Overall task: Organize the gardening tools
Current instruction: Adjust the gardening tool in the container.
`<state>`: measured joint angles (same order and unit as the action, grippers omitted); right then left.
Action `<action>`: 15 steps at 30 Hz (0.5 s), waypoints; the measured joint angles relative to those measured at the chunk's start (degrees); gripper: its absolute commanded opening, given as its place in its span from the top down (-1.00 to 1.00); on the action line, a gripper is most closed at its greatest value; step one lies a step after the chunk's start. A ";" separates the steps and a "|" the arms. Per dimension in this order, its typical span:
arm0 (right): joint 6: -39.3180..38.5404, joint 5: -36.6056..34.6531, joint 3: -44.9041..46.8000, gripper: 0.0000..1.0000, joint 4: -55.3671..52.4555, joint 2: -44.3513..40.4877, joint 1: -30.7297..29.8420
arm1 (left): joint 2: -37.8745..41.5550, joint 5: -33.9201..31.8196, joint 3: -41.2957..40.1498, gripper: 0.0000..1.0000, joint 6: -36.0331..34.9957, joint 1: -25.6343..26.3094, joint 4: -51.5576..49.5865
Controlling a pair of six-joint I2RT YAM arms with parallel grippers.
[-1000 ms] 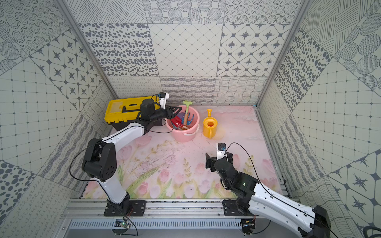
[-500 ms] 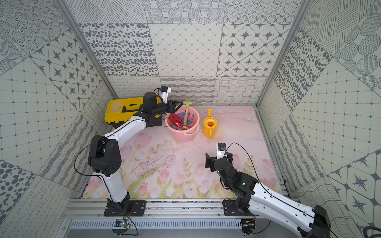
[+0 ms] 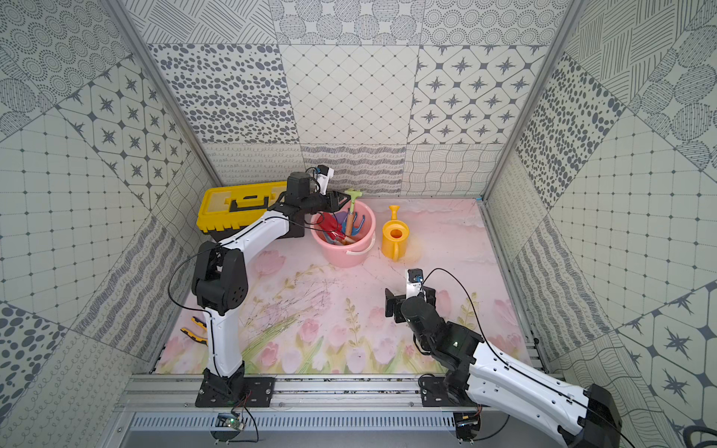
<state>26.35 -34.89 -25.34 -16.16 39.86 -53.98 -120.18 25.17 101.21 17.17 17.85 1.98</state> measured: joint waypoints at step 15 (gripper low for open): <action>-0.26 2.54 0.00 -0.94 2.23 0.22 0.00 | -4.04 -0.39 4.04 0.33 3.78 0.00 0.63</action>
<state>26.09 -32.36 -25.34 -13.93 40.07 -53.98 -124.22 24.77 105.25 20.95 17.85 2.61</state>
